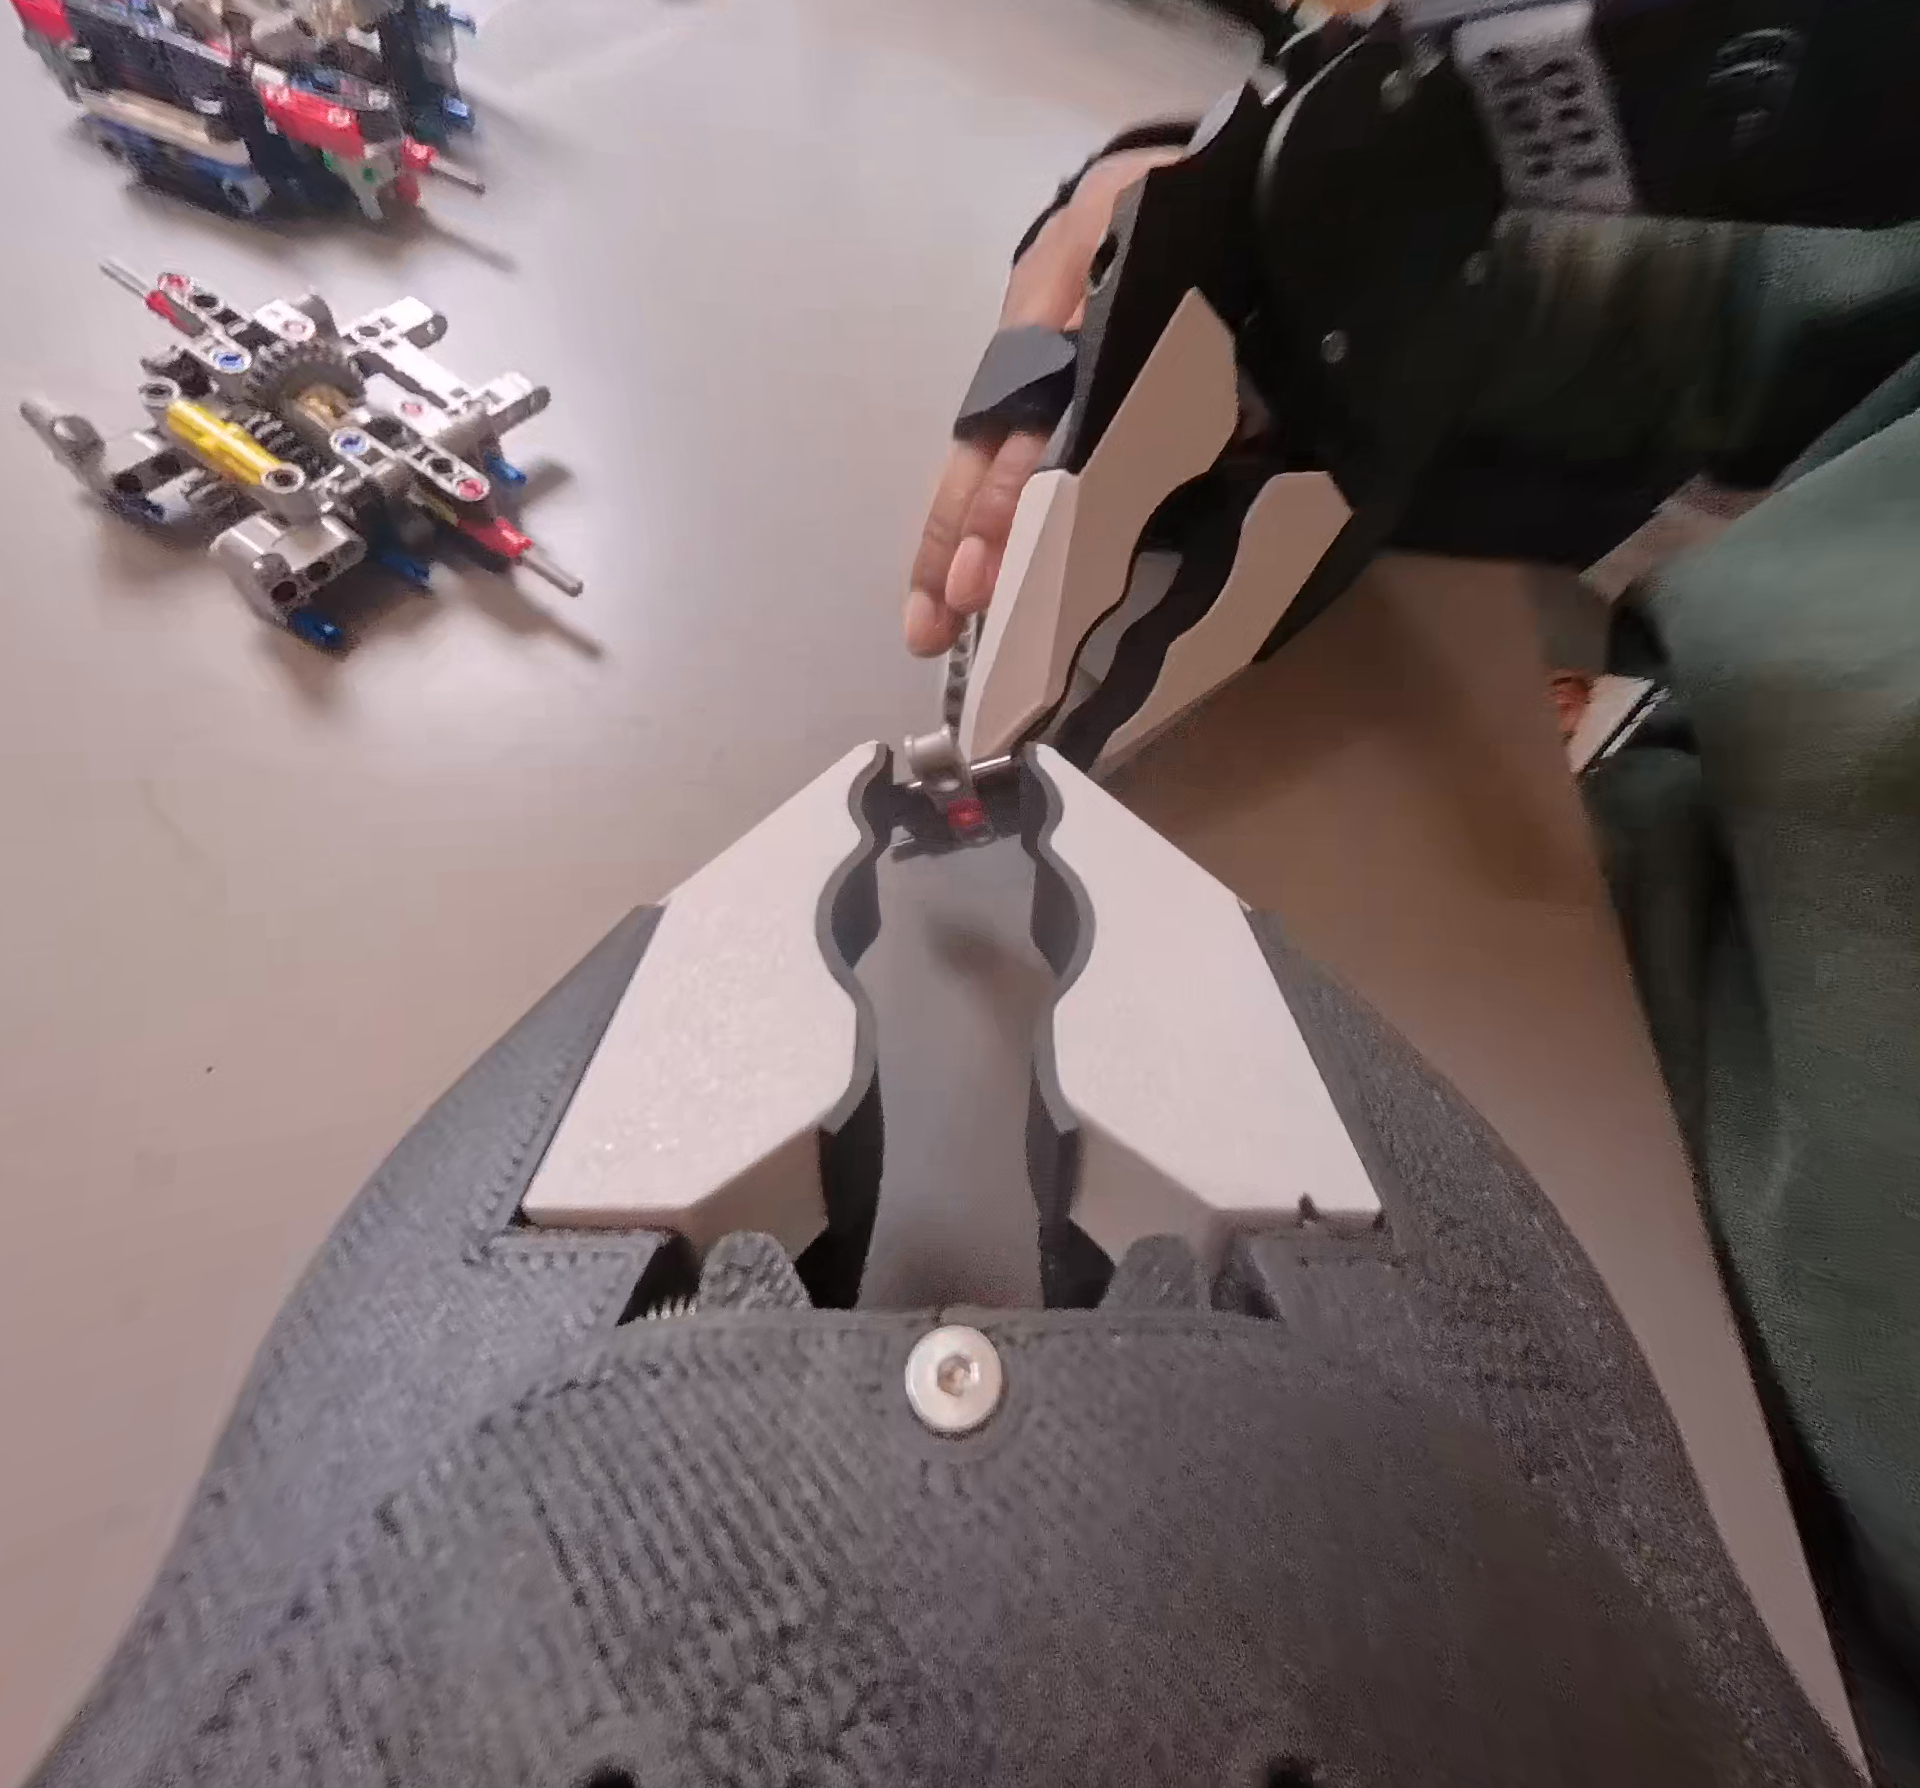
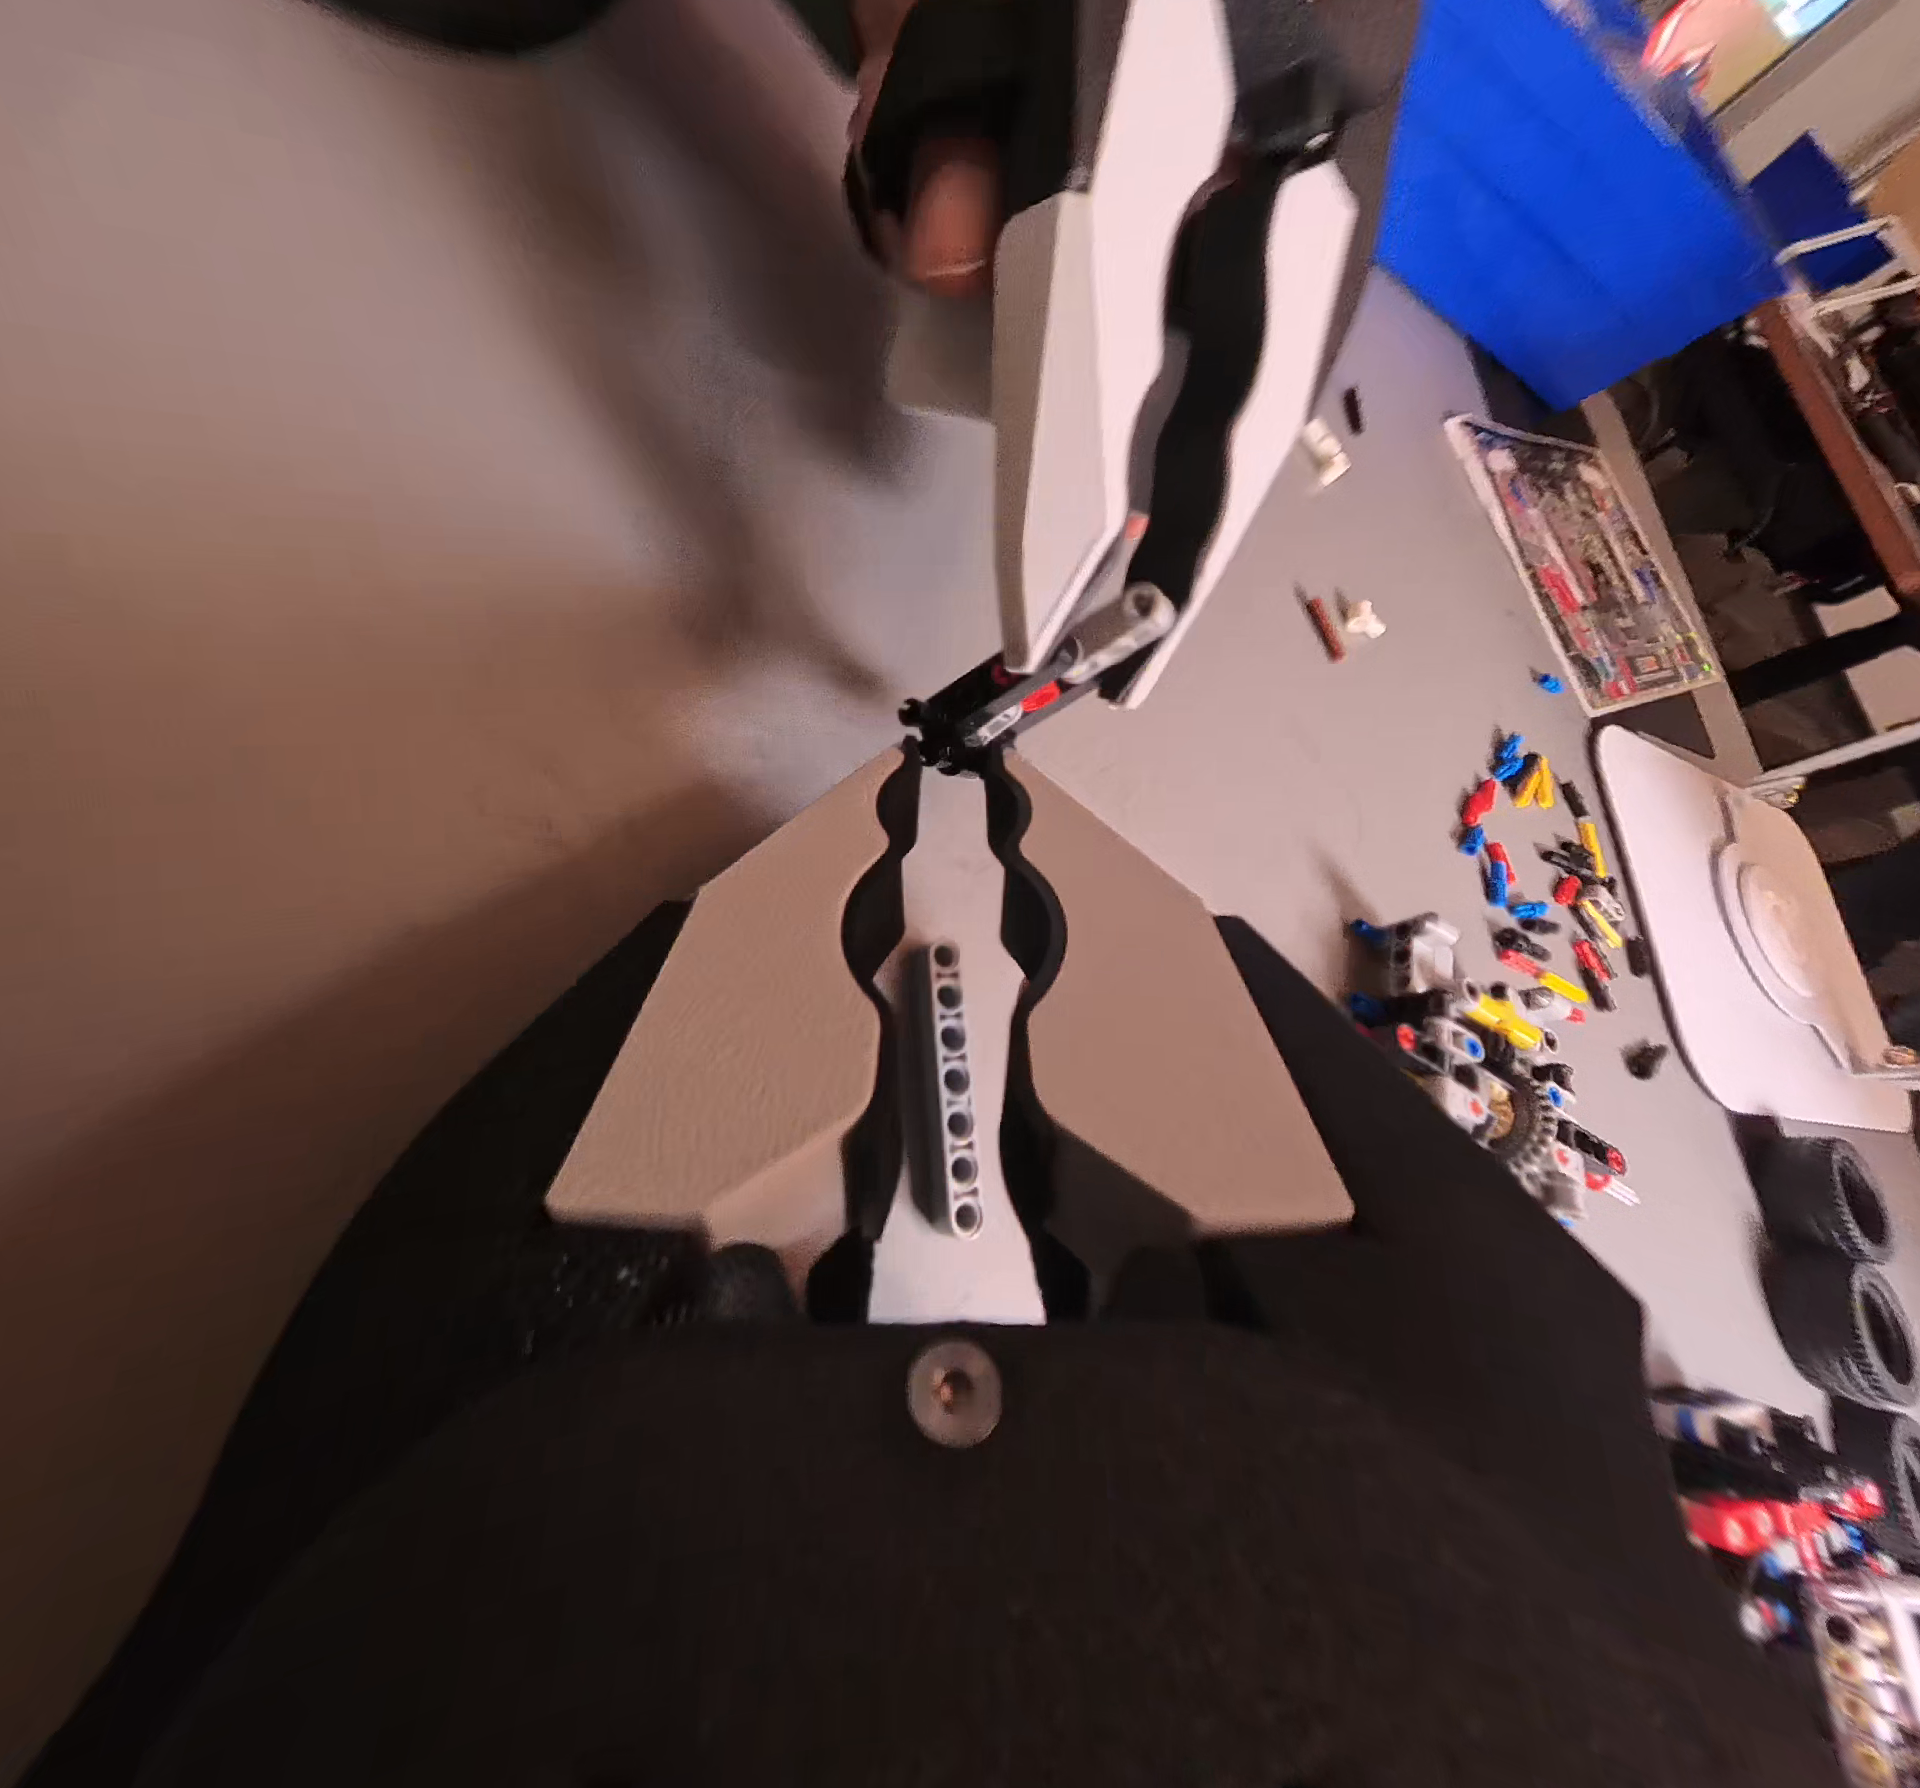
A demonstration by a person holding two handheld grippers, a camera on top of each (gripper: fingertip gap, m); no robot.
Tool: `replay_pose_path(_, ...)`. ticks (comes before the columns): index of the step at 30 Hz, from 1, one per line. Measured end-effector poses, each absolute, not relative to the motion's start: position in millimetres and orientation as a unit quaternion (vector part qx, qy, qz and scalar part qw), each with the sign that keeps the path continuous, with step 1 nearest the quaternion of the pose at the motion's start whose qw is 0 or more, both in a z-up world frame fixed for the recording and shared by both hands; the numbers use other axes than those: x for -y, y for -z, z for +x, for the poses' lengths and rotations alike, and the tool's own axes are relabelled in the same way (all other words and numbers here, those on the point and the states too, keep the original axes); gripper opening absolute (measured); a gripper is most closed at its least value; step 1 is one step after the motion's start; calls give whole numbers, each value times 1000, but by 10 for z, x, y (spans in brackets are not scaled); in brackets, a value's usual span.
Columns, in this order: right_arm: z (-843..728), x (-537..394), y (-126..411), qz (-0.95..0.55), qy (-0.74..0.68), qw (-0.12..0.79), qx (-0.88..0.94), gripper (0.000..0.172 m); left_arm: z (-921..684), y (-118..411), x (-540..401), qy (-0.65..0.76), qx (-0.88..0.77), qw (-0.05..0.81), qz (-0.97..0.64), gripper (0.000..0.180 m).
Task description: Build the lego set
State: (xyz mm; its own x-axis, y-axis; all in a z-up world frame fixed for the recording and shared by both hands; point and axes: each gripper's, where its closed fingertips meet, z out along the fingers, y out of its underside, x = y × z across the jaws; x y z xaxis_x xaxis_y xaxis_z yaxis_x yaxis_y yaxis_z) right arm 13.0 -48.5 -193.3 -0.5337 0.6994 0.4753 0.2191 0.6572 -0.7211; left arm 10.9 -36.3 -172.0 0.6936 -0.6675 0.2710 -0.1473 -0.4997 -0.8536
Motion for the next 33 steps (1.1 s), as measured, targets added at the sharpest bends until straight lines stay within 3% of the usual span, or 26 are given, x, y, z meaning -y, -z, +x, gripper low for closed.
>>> replay_pose_path(4,133,525,1762,-285,-372,393,791,9,70,1594,412,350,-255,462,-774,22)
replay_pose_path(11,178,578,1483,-258,-427,424,756,7,62,1482,472,423,-247,475,-731,45)
replay_pose_path(18,270,780,1331,-213,-465,424,747,6,315,1229,675,497,-281,482,-665,27)
replay_pose_path(23,241,719,1446,-224,-434,422,764,7,297,1331,641,460,-295,481,-686,24)
replay_pose_path(33,220,414,1813,-271,-336,392,812,25,141,1969,418,228,-353,436,-796,24)
